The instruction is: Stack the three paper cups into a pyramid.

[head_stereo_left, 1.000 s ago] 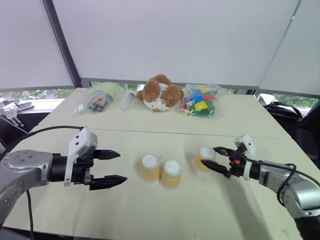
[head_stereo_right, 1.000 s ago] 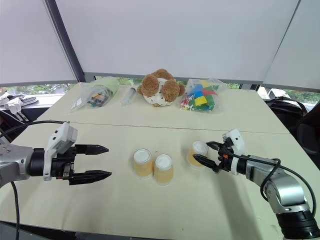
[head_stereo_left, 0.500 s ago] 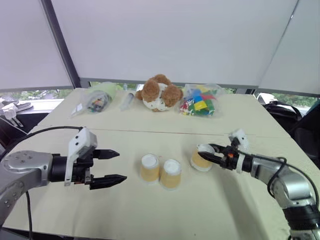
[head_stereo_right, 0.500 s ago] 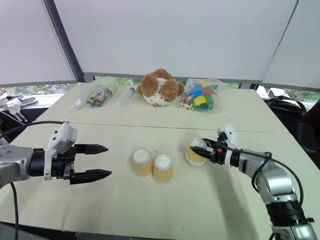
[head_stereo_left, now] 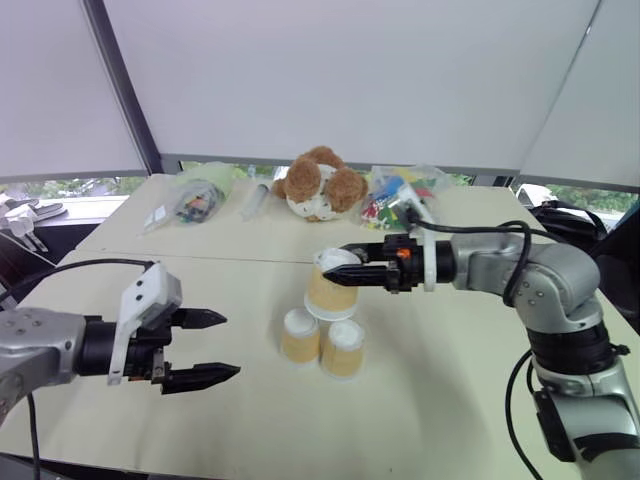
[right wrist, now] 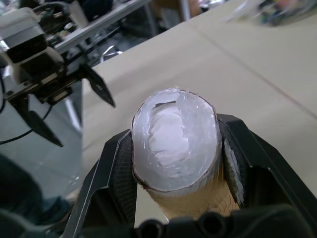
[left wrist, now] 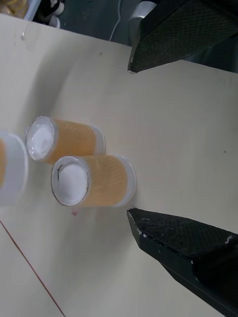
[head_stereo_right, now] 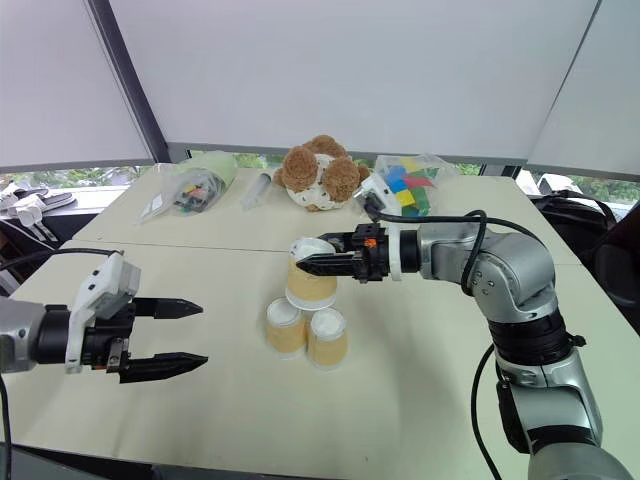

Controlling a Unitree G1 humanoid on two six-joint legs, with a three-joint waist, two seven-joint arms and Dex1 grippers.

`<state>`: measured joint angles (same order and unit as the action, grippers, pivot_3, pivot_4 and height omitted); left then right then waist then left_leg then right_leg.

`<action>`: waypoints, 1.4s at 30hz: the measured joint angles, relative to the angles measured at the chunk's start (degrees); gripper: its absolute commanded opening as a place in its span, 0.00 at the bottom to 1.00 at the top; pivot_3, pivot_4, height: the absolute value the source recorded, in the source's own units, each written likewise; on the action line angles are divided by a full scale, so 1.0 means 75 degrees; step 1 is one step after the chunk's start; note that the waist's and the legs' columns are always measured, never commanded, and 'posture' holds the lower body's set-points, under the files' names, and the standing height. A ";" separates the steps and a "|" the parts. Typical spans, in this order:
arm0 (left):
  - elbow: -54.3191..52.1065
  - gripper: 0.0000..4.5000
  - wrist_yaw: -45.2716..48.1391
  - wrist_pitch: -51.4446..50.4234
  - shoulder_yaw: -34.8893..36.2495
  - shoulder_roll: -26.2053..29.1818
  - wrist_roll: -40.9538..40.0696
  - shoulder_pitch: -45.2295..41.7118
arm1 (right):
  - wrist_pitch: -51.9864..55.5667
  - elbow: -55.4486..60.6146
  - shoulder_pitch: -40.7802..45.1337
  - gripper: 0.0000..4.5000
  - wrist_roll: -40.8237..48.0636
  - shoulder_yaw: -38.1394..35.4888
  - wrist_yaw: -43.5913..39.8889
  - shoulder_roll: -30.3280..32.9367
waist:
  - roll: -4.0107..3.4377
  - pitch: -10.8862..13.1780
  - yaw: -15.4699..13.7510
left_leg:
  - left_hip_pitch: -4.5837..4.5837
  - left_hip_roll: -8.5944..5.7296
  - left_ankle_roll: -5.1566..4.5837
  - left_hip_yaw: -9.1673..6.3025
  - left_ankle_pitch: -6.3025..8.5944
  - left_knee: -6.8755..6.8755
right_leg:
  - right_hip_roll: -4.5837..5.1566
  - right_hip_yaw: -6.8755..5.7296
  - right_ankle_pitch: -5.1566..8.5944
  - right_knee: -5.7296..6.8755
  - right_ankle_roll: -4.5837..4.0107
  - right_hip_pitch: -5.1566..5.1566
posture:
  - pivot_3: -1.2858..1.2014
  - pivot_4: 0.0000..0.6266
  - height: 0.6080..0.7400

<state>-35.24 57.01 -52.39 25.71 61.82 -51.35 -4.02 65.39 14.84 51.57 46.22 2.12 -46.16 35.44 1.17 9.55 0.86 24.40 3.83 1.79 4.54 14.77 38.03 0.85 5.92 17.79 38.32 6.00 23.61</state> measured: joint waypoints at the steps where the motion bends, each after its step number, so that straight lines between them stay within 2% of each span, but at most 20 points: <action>1: -0.0044 1.00 -0.0059 -0.0002 0.0024 -0.0019 -0.0027 0.0057 | 0.0066 0.0033 -0.0005 0.44 0.0012 0.0020 0.0024 -0.0015 | 0.0000 0.0000 -0.0001 | 0.0000 0.0000 0.0000 -0.0001 0.0000 0.0000 | -0.0001 -0.0001 0.0000 0.0000 0.0000 0.0000 | 0.52 0.24 1.00; 19: -0.0214 1.00 -0.0576 0.0212 -0.0047 -0.0241 -0.0047 0.0278 | -0.0266 0.0062 -0.0375 0.44 -0.0533 0.0702 0.0024 -0.0145 | 0.0000 0.0000 0.0040 | -0.0001 0.0001 0.0000 0.0000 0.0000 -0.0002 | -0.0005 -0.0001 0.0000 0.0002 0.0000 0.0004 | 0.52 0.24 1.00; 24: -0.0140 1.00 -0.0619 0.0265 -0.0132 -0.0241 -0.0042 0.0234 | -0.0281 0.0075 -0.0430 0.96 -0.0595 0.0734 0.0021 -0.0179 | 0.0000 0.0000 0.0043 | -0.0001 0.0002 0.0000 0.0001 0.0000 -0.0002 | -0.0006 -0.0002 0.0000 0.0002 0.0000 0.0005 | 0.52 0.24 1.00; 31: 0.0009 1.00 -0.0713 0.0290 -0.0270 -0.0467 -0.0091 0.0072 | -0.0079 0.0068 -0.0323 0.98 -0.0423 0.0546 0.0116 -0.0245 | -0.0002 0.0001 0.0042 | -0.0001 0.0002 0.0000 0.0001 0.0000 -0.0003 | -0.0006 -0.0001 0.0000 0.0002 0.0000 0.0005 | 0.52 0.24 1.00; 34: 0.0244 1.00 -0.0781 0.0330 -0.0294 -0.0617 -0.0112 -0.0084 | -0.0151 -0.0058 0.0049 0.98 -0.0101 -0.0195 0.0061 -0.0149 | -0.0001 0.0001 0.0015 | 0.0000 0.0001 0.0000 0.0000 0.0000 -0.0003 | -0.0005 -0.0001 0.0000 0.0000 0.0001 0.0003 | 0.52 0.24 1.00; 38: 0.0601 1.00 -0.0788 0.0417 -0.0317 -0.0763 -0.0023 -0.0037 | -0.0430 -0.0234 0.0008 0.98 0.0191 -0.1447 -0.0090 0.0432 | 0.0001 0.0000 -0.0010 | 0.0000 -0.0001 0.0000 -0.0003 0.0000 -0.0003 | -0.0003 -0.0006 0.0000 -0.0012 0.0000 -0.0007 | 0.52 0.24 1.00; 41: 0.0723 1.00 -0.0848 0.0406 -0.0328 -0.0933 -0.0027 0.0253 | -0.0865 -0.0174 -0.1124 0.98 -0.0088 -0.2014 -0.0314 0.1481 | 0.0010 -0.0006 -0.0033 | -0.0004 -0.0002 -0.0004 -0.0008 0.0003 -0.0008 | -0.0001 -0.0009 0.0001 -0.0027 0.0001 -0.0019 | 0.52 0.24 1.00; 42: 0.0726 1.00 -0.0943 0.0416 -0.0334 -0.1129 0.0002 0.0396 | -0.1116 -0.0056 -0.2256 0.98 -0.0322 -0.2271 -0.0524 0.1991 | 0.0027 -0.0016 -0.0067 | -0.0001 -0.0004 -0.0007 -0.0018 0.0005 -0.0013 | 0.0001 -0.0016 0.0003 -0.0040 0.0001 -0.0028 | 0.52 0.24 1.00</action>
